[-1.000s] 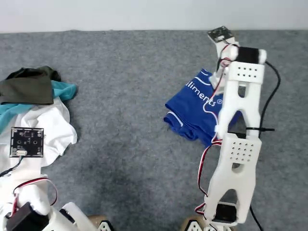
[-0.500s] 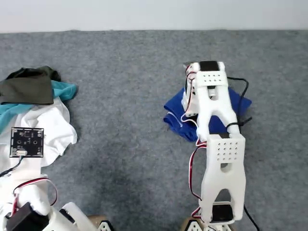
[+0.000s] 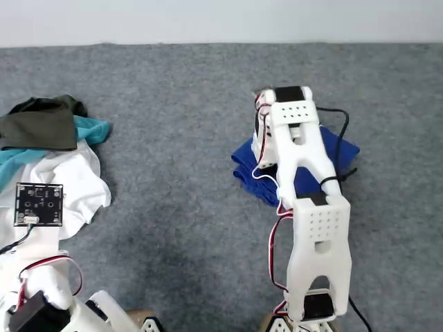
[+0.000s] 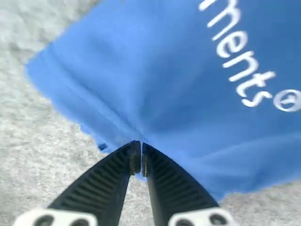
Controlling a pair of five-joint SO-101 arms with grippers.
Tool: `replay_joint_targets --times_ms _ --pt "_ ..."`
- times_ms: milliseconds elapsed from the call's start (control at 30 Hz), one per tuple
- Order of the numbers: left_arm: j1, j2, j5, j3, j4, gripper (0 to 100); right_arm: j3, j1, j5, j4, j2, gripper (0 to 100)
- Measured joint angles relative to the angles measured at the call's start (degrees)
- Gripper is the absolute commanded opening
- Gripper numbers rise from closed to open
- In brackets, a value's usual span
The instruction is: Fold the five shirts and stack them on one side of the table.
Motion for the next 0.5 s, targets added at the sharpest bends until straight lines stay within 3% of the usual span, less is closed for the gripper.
replay_joint_targets --times_ms 167,500 --pt "0.0 0.0 0.0 0.0 0.0 2 0.0 0.0 -1.14 0.0 -5.89 0.9" --pt "0.0 0.0 0.0 0.0 0.0 2 4.66 4.4 -15.65 0.0 -16.79 0.9"
